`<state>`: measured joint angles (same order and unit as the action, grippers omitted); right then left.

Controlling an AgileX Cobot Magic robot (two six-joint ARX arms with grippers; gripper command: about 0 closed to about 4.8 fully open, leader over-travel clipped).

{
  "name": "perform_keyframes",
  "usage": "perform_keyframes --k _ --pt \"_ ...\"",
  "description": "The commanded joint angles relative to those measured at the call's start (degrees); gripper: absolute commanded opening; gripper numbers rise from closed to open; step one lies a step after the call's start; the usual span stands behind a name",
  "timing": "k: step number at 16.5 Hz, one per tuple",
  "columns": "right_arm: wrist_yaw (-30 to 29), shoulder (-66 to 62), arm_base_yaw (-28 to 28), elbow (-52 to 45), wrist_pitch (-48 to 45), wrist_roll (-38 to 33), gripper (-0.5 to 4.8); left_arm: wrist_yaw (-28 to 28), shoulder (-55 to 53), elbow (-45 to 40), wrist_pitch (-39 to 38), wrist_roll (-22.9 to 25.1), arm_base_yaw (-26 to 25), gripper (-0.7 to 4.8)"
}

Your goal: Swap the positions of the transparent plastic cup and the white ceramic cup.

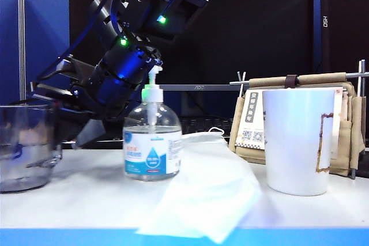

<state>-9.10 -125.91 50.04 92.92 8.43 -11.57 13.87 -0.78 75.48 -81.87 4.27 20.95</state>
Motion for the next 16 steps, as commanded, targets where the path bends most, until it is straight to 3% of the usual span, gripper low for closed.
perform_keyframes --k 1,8,13,16 --pt "0.0 0.1 0.3 0.2 0.0 -0.1 1.87 -0.2 -0.1 0.1 -0.2 0.2 0.0 0.8" --pt "0.2 0.2 0.2 0.2 -2.7 0.0 1.87 -0.2 -0.1 0.1 -0.2 1.7 0.0 0.79" --pt "0.7 0.4 0.1 0.2 1.3 0.0 2.13 0.0 -0.1 0.1 -0.2 4.2 0.0 0.79" --pt "6.3 1.5 0.2 0.2 2.9 0.1 2.63 0.0 -0.1 0.1 -0.2 4.6 0.0 0.79"
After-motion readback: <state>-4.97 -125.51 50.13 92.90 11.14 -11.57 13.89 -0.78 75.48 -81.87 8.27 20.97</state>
